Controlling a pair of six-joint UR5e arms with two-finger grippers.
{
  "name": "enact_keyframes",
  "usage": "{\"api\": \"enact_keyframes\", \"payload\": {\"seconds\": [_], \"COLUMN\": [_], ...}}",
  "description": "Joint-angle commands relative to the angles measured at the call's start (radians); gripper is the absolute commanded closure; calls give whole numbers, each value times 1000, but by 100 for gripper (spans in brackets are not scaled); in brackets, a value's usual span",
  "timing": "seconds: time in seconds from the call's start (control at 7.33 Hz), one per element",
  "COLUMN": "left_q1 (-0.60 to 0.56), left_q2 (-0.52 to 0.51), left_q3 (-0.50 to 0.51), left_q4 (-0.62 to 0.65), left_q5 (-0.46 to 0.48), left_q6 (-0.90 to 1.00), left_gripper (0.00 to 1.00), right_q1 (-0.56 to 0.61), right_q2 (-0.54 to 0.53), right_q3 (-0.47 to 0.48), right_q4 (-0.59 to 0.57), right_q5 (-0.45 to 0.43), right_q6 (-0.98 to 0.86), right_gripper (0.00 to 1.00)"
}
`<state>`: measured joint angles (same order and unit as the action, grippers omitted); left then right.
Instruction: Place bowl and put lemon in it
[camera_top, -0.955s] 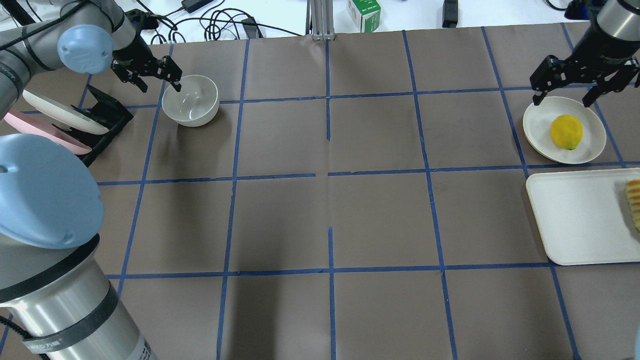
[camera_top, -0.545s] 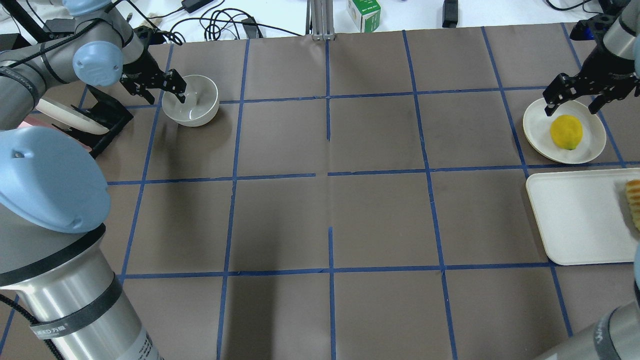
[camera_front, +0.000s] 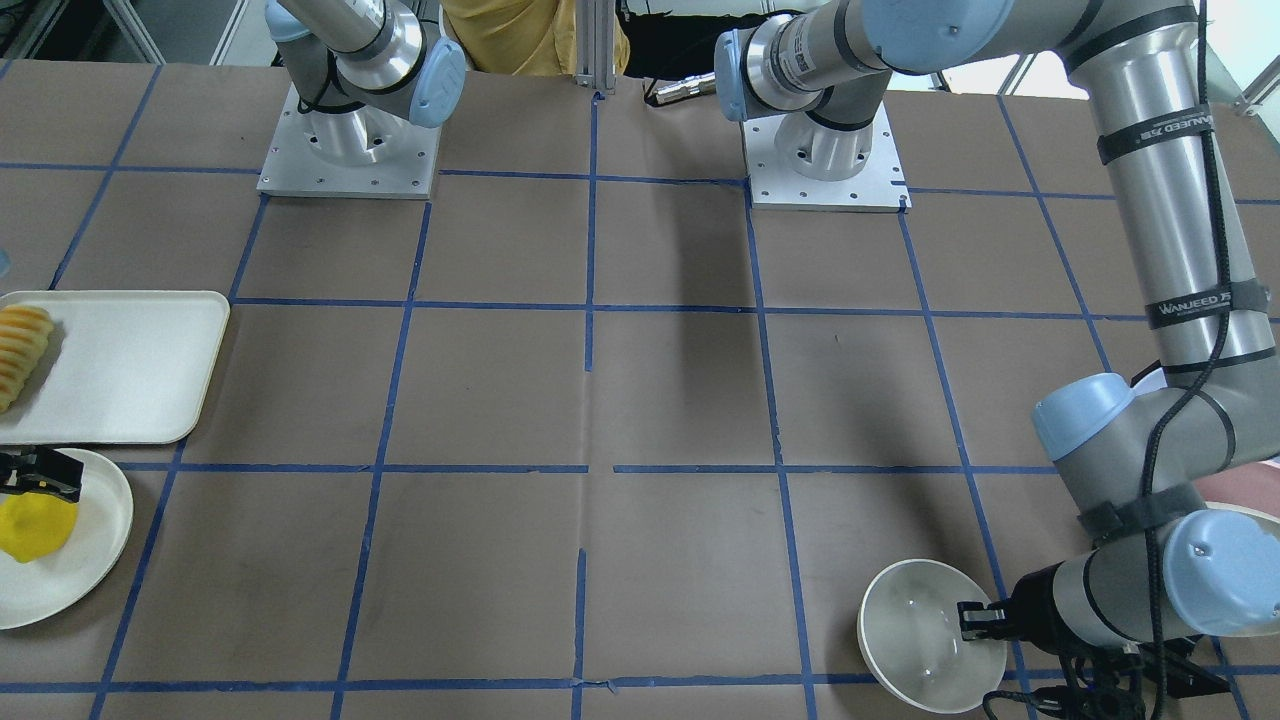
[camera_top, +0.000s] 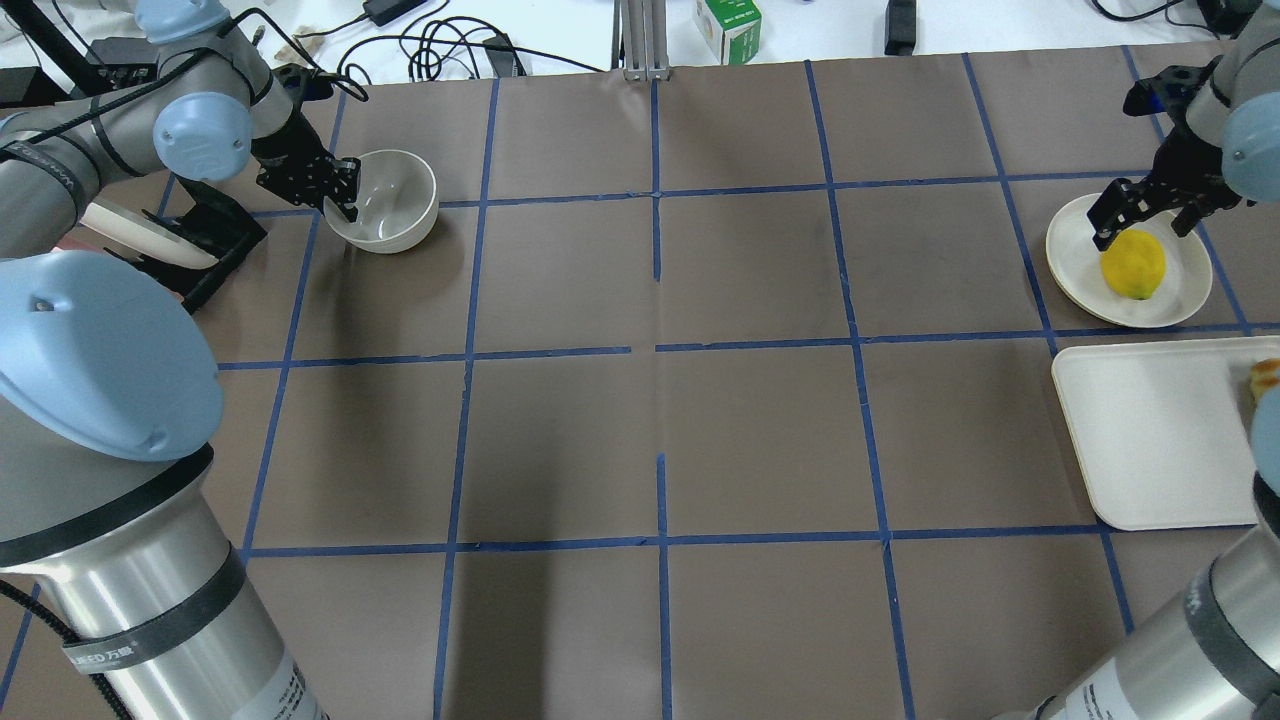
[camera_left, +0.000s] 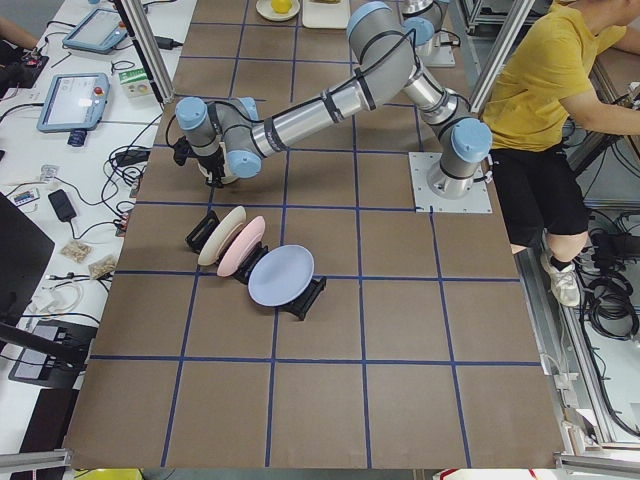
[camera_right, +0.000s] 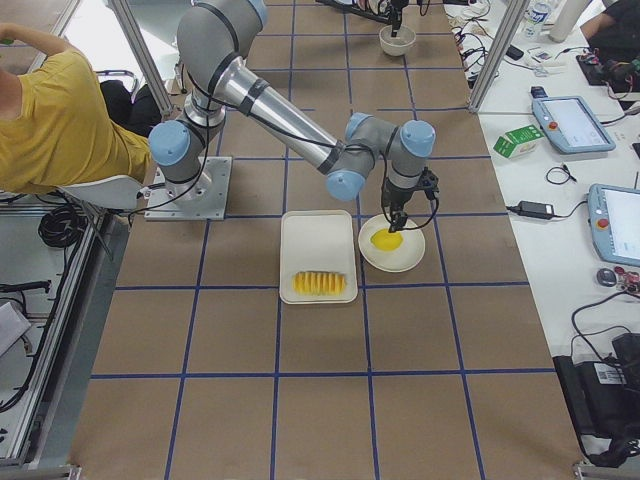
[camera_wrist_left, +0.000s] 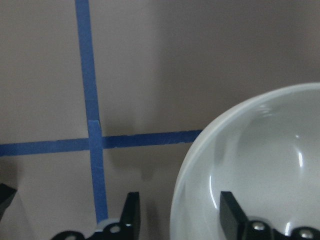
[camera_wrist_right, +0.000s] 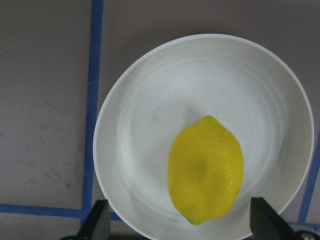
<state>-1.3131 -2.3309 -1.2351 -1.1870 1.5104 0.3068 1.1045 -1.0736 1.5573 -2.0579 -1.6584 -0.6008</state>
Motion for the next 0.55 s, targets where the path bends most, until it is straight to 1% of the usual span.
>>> {"api": "enact_keyframes", "payload": {"seconds": [0.0,0.14,0.27,0.41], "left_q1": [6,9,-4,-18], "left_q2": [19,36,60,92], "left_q3": [-1,3,3,-16], "left_q4": [-11,-26,-61,-91], "left_q5": [-13,-15,-41,-48], "left_q6": [2,2,-5,-5], "left_gripper": [100,100,100,100], "right_q1": [-11,-12,-12,-12], "right_q2": [38,50,66,73], "right_q3": [0,0,0,-5], "right_q4": [-42,-60,-64,-76], "right_q5": [-3,-4,-12,-39], "right_q6": [-36,-36,-40,-62], "right_gripper": [0,0,0,0]}}
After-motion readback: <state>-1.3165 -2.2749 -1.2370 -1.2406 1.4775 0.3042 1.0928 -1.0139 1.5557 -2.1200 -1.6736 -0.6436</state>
